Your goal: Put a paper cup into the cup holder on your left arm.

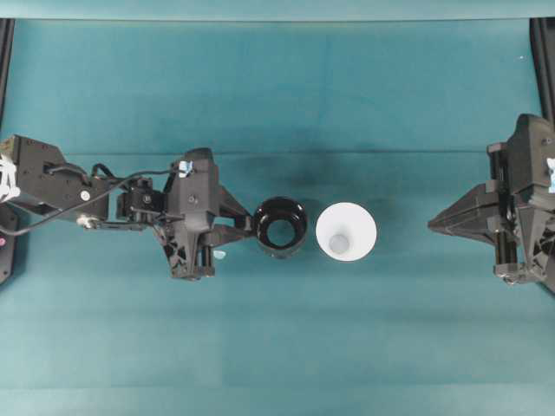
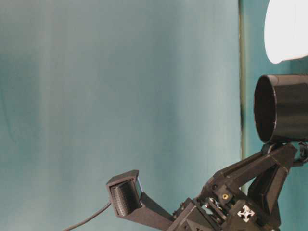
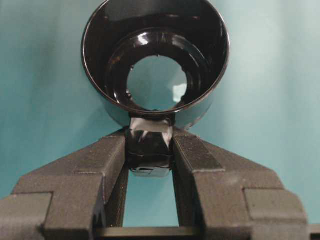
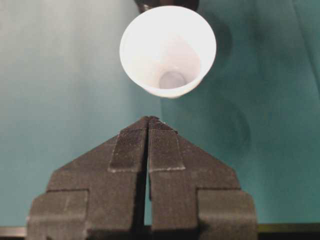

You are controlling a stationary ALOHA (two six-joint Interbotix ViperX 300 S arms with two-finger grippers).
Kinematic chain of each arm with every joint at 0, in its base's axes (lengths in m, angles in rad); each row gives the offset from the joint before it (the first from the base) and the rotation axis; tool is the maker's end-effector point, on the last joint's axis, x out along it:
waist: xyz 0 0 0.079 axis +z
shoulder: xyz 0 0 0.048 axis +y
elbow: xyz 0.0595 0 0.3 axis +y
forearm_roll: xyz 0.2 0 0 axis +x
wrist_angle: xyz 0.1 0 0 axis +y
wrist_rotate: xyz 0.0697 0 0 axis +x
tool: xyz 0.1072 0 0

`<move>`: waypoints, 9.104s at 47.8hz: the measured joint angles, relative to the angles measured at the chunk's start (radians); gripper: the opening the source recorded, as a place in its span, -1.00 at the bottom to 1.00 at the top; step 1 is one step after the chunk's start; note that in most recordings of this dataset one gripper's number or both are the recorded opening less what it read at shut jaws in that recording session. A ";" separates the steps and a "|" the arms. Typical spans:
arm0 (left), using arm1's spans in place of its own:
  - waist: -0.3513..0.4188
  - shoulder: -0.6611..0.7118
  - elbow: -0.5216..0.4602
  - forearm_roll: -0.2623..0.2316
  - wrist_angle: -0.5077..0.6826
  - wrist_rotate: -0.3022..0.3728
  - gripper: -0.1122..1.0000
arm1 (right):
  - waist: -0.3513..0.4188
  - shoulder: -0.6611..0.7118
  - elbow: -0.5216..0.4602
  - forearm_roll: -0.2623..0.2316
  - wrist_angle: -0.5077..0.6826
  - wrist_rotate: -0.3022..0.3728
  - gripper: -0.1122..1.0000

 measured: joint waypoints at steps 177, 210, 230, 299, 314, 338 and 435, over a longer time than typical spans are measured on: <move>-0.006 -0.184 0.100 0.002 0.218 -0.055 0.85 | -0.091 0.652 -0.431 -0.095 0.184 0.083 0.83; -0.006 -0.186 0.103 0.000 0.218 -0.054 0.85 | -0.129 0.802 -0.399 -0.094 0.087 0.083 0.72; -0.006 -0.186 0.104 0.000 0.219 -0.054 0.85 | -0.112 0.790 -0.417 -0.086 0.103 0.089 -0.69; -0.005 -0.184 0.101 0.000 0.218 -0.057 0.85 | -0.167 0.818 -0.773 0.101 0.396 0.095 -0.86; -0.006 -0.184 0.101 0.000 0.216 -0.055 0.85 | -0.167 0.888 -0.784 0.101 0.387 0.095 -0.86; 0.002 -0.184 0.101 0.000 0.216 -0.055 0.85 | -0.140 0.946 -0.746 0.101 0.287 0.095 -0.86; 0.006 -0.184 0.100 0.002 0.216 -0.055 0.85 | -0.141 0.923 -0.735 0.114 0.291 0.063 0.70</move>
